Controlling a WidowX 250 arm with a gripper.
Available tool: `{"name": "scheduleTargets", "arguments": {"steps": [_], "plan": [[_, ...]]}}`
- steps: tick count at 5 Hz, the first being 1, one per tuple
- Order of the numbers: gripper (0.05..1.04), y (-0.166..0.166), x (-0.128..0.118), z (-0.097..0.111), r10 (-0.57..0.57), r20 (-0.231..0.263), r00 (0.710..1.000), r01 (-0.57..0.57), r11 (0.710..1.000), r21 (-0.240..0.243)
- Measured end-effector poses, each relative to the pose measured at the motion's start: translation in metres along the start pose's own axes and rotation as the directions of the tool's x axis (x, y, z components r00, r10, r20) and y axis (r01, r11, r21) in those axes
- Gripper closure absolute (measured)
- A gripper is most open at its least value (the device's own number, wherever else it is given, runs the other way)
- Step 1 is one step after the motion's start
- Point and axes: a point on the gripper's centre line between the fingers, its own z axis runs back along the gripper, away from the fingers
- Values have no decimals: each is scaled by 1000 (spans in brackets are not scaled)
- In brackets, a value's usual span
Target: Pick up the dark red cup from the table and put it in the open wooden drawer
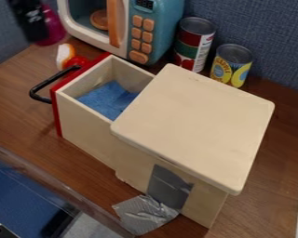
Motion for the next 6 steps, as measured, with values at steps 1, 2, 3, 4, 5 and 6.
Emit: {"name": "scheduleTargets", "arguments": {"steps": [1,2,3,4,5,6], "plan": [[392,-15,22,0,-37,3,999,37,999,-16],[392,-23,39,-10,-80,-9,997,80,997,6],[392,-33,45,-40,-97,-37,995,96,995,-33],[392,-37,49,-64,-119,-60,991,118,993,-31],[392,-38,46,-92,-123,-89,988,120,992,-44],[346,-40,45,-98,-131,-87,987,128,991,-49]]}}
